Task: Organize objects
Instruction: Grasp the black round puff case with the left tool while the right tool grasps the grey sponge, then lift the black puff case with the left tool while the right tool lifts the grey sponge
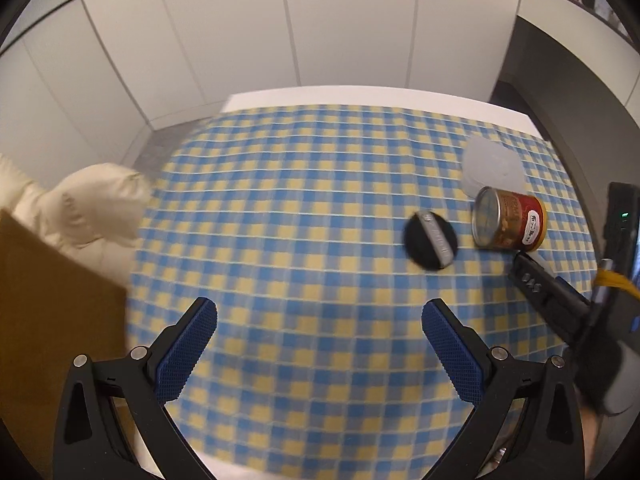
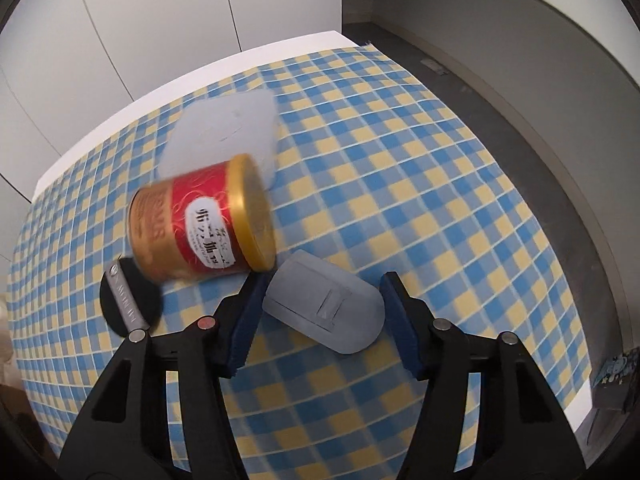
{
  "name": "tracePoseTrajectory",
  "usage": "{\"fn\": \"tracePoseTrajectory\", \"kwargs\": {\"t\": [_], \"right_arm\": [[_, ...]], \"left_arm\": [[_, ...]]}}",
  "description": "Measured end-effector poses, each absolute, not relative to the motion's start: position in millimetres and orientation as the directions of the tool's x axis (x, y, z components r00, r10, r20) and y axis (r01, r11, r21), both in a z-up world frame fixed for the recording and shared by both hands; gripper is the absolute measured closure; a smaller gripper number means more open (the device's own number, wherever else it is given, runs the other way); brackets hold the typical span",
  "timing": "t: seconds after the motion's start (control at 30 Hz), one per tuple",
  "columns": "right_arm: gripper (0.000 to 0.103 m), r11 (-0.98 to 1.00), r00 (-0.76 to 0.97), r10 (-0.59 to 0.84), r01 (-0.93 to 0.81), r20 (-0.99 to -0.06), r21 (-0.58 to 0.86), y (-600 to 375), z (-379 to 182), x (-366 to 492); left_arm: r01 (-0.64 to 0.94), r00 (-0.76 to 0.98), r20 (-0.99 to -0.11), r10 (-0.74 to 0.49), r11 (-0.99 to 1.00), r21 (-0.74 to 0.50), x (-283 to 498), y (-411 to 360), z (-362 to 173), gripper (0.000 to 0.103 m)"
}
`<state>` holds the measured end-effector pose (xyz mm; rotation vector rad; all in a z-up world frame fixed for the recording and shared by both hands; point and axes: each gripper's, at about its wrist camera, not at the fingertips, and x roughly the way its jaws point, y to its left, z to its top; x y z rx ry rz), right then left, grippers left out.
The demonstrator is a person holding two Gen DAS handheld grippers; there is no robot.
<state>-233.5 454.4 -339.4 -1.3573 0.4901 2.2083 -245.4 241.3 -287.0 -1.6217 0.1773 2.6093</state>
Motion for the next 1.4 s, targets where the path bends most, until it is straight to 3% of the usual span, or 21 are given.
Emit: {"fn": "tracePoseTrajectory", "kwargs": {"t": [0.33, 0.47, 0.53, 0.63, 0.7, 1.4], "right_arm": [[0.042, -0.854, -0.395, 0.149, -0.514, -0.906, 0.084, 486.8, -331.9, -228.7], [0.042, -0.853, -0.387, 0.149, -0.515, -0.91, 0.079, 491.4, -333.0, -225.0], [0.042, -0.852, -0.375, 0.2, -0.523, -0.905, 0.029, 488.0, -329.4, -223.2], [0.042, -0.855, -0.38, 0.199, -0.517, -0.903, 0.029, 486.9, -327.1, -221.2], [0.042, -0.855, -0.385, 0.174, -0.516, -0.906, 0.055, 487.0, -327.9, -219.9], [0.042, -0.882, -0.418, 0.176, -0.469, -0.891, 0.046, 490.5, -323.7, -232.0]], "left_arm": [[-0.118, -0.337, -0.936, 0.103, -0.991, -0.067, -288.1, 286.6, -362.0, 0.001], [-0.116, -0.38, -0.923, 0.067, -0.993, -0.024, -296.7, 303.6, -362.8, 0.002], [-0.124, -0.39, -0.92, 0.045, -0.992, 0.004, -302.7, 313.3, -363.3, 0.008], [-0.145, -0.427, -0.904, 0.031, -0.989, 0.035, -304.0, 329.3, -361.3, 0.03], [-0.162, -0.441, -0.897, 0.036, -0.986, 0.04, -303.2, 337.1, -360.4, 0.052], [-0.139, -0.459, -0.888, -0.015, -0.986, 0.088, -282.5, 315.4, -348.2, 0.055]]}}
